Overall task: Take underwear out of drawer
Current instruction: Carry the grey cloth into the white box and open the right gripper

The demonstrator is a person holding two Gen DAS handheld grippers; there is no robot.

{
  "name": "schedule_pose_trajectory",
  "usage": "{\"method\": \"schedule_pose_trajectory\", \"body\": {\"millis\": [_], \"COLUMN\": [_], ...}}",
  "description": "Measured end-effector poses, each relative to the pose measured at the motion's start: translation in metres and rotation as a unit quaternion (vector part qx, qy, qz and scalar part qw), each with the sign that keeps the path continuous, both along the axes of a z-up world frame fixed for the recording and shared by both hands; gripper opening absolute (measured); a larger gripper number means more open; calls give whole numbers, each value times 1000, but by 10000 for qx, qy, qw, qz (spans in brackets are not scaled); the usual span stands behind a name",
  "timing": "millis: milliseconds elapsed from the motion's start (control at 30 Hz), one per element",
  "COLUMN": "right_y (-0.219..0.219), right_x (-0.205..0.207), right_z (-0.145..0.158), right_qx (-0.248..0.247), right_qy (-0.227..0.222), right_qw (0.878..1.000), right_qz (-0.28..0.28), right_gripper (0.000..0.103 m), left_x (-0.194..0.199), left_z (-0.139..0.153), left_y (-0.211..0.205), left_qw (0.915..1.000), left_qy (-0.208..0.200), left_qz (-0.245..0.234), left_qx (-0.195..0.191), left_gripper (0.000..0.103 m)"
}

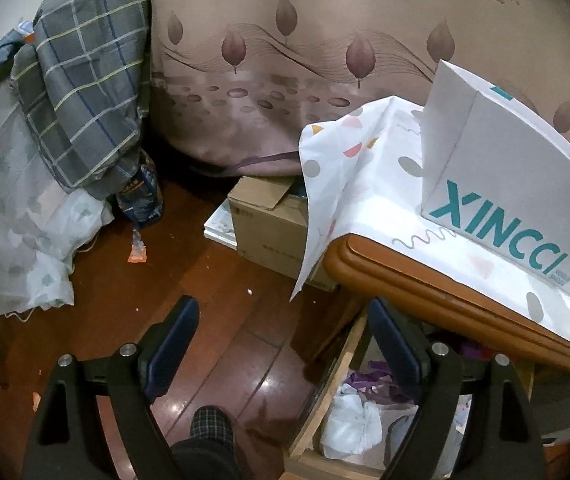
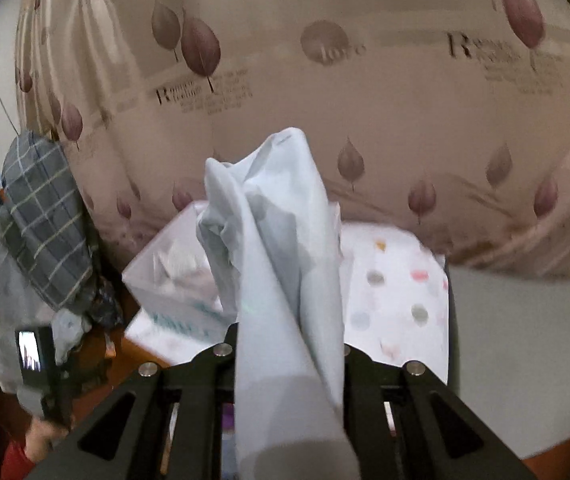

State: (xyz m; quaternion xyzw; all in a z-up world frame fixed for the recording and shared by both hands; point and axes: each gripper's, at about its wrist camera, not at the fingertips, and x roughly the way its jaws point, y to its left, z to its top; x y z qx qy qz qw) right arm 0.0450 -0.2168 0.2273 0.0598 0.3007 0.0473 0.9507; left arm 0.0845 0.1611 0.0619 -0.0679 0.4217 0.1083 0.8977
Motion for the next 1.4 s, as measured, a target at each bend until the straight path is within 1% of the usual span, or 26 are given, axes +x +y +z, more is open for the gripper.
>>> {"method": "schedule_pose_trajectory", "body": {"millis": [133,200,267,300,367,433,533,667,800,967,1133,1200,1233,1333,1400], "right_y": [13,17,21,26,34,42,47,53,55,52,49,47,47,51,54], "right_x": [46,66,92,106,124,142,161,180,198,207,212,213,213,212,211], "right_z": [20,22,18,15,6,-5,-23,-45,-70,-97,-113,-118,-119,-120,-120], "right_qx": [-282,-322,-415,-555,-801,-942,-958,-1104,-1210,-1230,-1196,-1180,-1189,-1243,-1247], "right_qy": [-14,45,243,322,482,675,918,1110,1377,1638,1839,1892,1888,1862,1850], "right_qw": [9996,9995,9988,9979,9956,9932,9911,9876,9830,9788,9756,9748,9748,9746,9748], "right_qz": [8,-11,49,14,53,87,76,53,45,30,-36,-56,-65,-5,14], "right_gripper": [15,15,15,15,15,15,15,15,15,16,16,20,20,28,38], "left_x": [0,0,0,0,0,1,2,2,2,2,5,5,5,5,5], "left_z": [0,-1,-2,-2,-3,-5,-7,-6,-6,-6,-7,-8,-8,-8,-8], "left_y": [9,13,19,21,24,26,24,21,21,20,16,14,13,11,11], "left_qw": [9999,9999,9997,9996,9993,9991,9992,9994,9995,9995,9995,9995,9996,9996,9996], "left_qy": [27,50,84,95,114,167,224,226,239,247,267,275,278,286,293], "left_qz": [98,159,235,266,339,381,325,271,225,217,146,126,97,61,34], "left_qx": [-60,-41,-53,-53,-63,-80,-83,28,-44,-31,-9,10,11,10,-4], "left_gripper": [85,85,85,85,85,85,85,85,85,85,85,85,85,85,85]}}
